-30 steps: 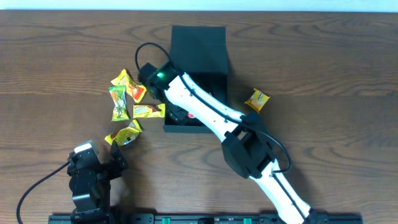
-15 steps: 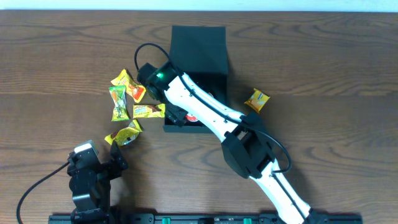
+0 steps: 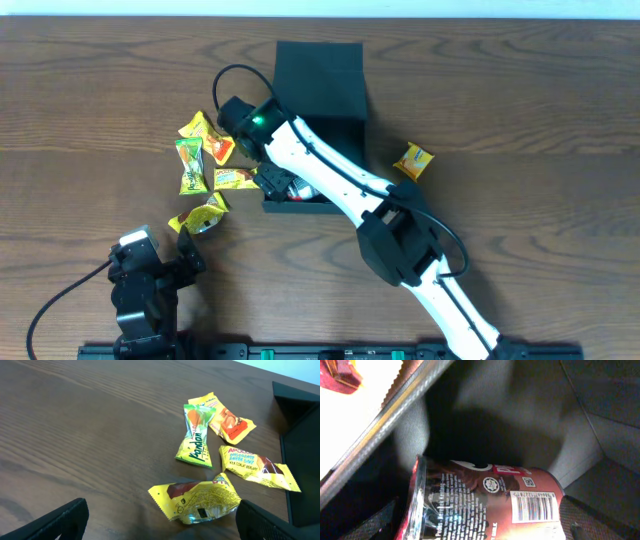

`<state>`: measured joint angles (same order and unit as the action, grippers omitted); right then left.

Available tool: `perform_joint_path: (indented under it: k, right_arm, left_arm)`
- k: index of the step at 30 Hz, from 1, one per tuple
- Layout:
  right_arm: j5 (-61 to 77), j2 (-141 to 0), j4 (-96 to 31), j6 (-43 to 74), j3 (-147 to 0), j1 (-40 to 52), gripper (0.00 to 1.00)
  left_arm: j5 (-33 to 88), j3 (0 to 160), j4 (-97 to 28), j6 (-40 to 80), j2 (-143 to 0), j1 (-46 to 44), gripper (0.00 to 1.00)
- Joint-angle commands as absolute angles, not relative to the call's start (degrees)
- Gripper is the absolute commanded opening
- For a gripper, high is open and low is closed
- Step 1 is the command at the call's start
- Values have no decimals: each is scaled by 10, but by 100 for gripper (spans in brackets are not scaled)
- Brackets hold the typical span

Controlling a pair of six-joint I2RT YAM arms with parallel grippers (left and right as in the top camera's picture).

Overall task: Pack container
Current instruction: 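Lower the can into the box and lay it on its side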

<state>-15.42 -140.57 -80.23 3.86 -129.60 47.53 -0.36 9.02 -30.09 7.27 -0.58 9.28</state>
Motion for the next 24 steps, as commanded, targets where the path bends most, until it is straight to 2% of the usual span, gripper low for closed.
perform_joint_path:
  k: [1, 7, 13, 17, 18, 19, 20, 21, 24]
  right_arm:
    - [-147, -1409, -797, 53, -1309, 462, 99]
    - [-109, -1409, -805, 62, -1333, 438, 99]
    - [-26, -1409, -844, 52, -1449, 409, 99]
    - [-20, -1409, -866, 51, -1513, 391, 99]
    - [-16, -1409, -867, 51, -1518, 385, 84]
    - [-14, -1409, -867, 51, -1518, 379, 53]
    - [-12, -1409, -867, 53, -1516, 372, 17]
    - [-10, -1410, -866, 54, -1508, 366, 1]
    - [-10, -1411, -864, 60, -1478, 352, 1]
  left_arm:
    - [-4, 81, -300, 69, -3, 93, 95]
    - [-4, 81, -300, 69, -3, 93, 95]
    - [-4, 82, -300, 69, -3, 93, 95]
    - [-4, 82, -300, 69, -3, 93, 95]
    - [-4, 82, -300, 69, -3, 93, 95]
    - [-4, 82, -300, 68, -3, 93, 95]
    - [-4, 82, -300, 69, -3, 93, 95]
    - [-4, 82, -300, 69, -3, 93, 95]
    - [-4, 81, -300, 69, -3, 93, 95]
